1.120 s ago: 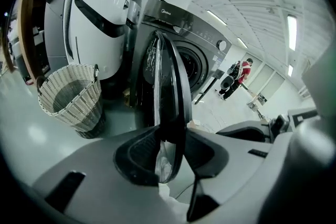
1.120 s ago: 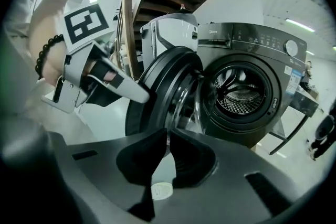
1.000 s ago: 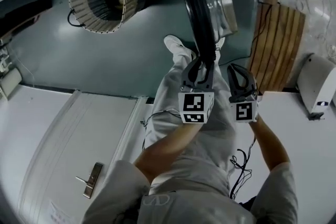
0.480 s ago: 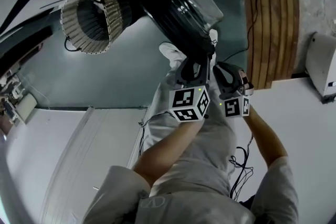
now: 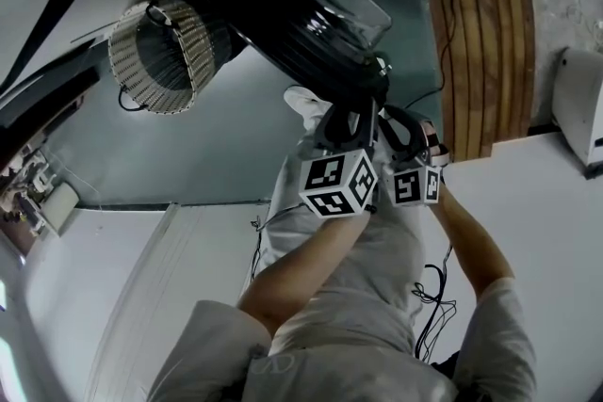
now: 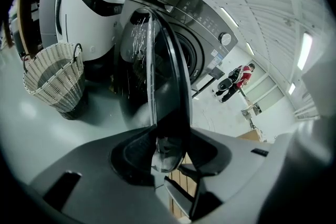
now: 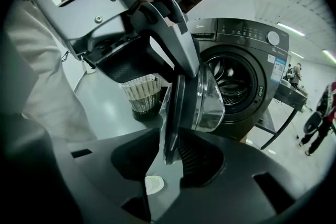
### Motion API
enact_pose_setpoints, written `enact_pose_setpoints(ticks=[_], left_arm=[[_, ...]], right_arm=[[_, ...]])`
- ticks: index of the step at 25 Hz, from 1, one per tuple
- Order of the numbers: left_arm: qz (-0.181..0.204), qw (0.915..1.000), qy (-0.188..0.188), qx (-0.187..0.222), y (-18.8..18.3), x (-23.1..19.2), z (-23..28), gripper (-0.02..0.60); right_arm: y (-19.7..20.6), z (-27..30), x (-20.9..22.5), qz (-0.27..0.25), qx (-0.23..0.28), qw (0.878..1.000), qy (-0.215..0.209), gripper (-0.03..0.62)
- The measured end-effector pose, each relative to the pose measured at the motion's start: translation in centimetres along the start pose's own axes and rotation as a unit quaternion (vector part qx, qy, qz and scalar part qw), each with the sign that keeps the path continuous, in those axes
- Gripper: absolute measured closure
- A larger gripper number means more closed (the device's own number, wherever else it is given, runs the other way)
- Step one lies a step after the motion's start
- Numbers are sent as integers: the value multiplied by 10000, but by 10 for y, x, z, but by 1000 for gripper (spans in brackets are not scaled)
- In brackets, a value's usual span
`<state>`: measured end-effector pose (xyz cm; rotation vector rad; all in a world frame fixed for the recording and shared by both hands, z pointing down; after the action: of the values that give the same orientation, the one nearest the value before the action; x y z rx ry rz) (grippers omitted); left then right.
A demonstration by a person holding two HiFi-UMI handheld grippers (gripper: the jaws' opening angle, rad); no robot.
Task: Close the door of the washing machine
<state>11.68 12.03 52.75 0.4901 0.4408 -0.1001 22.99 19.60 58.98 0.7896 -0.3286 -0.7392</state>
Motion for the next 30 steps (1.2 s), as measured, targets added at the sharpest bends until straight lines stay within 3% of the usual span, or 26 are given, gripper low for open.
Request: enact_pose_setpoints(ticks=[10,19,24,27,29,30], left_arm=[[-132,9999,98,-11,-7,17,14,400],[-267,9994,230,0,-13,28,23,393],[113,9968,785,-114,-25,35,32,379],[420,9918,1179,-275,-32,36,34,390],[417,9856,1574,-460,-32,35,32,440],[395,9810,1804,-597,-31,34,31,500]], right_arm=[[-2,17,26,-502,71,9985,213,491],[0,17,46,-140,143,9994,273,505],[1,17,69,209,169,9986,455,517],[-2,18,84,141,125,9990,396,519],[-5,17,93,19,62,9996,286,519],[-4,18,97,-5,59,9997,249,519]])
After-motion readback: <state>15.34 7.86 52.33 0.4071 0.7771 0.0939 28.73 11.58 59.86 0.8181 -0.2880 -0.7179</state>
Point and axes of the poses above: the fingertips, and each gripper's own axes: z forward along the fingers, x to its right, y out of its underside, the point moved 9 cm from there along -z, backward along the fingers, and after that the axes turned 1 degree about z, right-handed, at the moved point
